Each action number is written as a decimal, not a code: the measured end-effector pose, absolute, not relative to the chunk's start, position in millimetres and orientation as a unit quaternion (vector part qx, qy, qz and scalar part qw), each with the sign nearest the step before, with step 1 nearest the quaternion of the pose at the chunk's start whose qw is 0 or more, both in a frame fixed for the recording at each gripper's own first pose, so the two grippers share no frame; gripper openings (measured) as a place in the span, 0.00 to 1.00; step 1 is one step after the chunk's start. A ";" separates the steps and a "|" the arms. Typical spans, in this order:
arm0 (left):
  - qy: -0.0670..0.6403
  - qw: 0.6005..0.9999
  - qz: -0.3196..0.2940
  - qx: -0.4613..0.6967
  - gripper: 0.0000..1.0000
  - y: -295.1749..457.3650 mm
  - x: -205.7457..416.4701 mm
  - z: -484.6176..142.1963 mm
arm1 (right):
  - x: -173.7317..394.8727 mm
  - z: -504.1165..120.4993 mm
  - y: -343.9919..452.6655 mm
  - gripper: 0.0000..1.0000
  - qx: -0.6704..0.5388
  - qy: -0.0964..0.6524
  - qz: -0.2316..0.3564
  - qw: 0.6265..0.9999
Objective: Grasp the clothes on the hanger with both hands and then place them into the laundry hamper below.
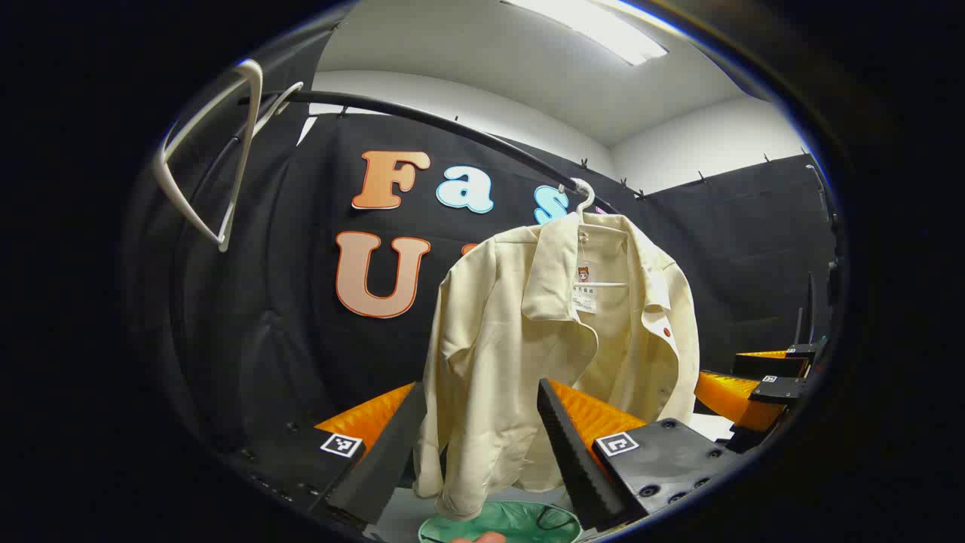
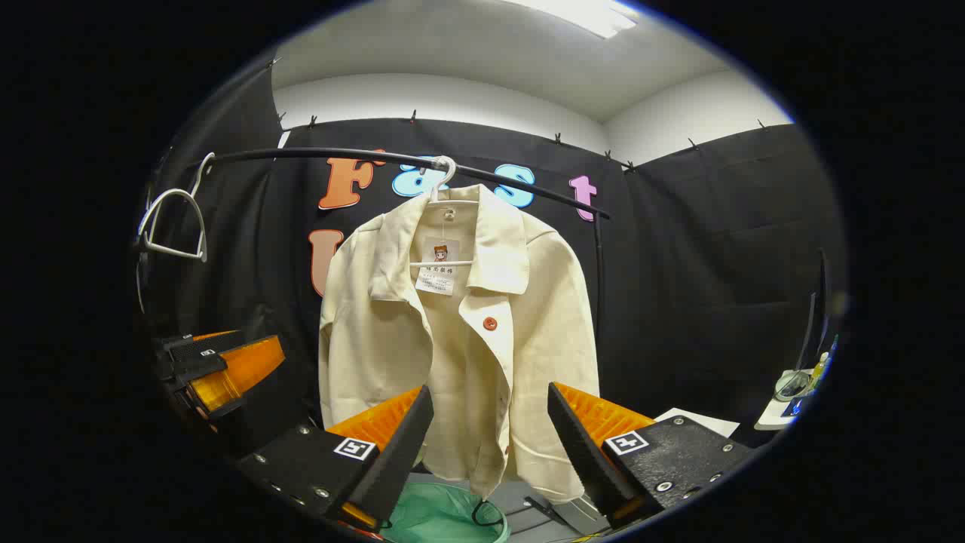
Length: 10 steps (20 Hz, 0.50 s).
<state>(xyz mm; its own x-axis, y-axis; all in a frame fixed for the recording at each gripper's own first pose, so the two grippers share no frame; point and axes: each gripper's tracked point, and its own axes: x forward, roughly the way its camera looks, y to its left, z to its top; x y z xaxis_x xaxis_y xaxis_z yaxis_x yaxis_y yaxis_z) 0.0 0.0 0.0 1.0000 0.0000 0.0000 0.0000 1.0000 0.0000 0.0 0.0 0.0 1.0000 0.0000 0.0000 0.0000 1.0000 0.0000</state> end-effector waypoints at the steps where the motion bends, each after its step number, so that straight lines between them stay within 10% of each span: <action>1: 0.000 1.000 0.000 0.001 0.96 0.6 -0.6 0.8 | -0.4 0.0 -0.1 0.95 0.000 0.000 0.000 1.000; 10: -0.006 1.000 0.010 0.021 0.96 12.3 4.0 6.5 | 2.1 -6.0 3.0 0.95 -0.004 0.011 0.001 1.000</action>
<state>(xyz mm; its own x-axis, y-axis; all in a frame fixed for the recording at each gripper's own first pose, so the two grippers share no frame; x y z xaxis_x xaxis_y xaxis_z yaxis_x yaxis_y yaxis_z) 4.0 12.3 6.5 0.9998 0.0188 0.0115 -0.0193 0.9990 0.0413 2.1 3.0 -6.0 0.9997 0.0017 -0.0224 -0.0019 1.0000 -0.0088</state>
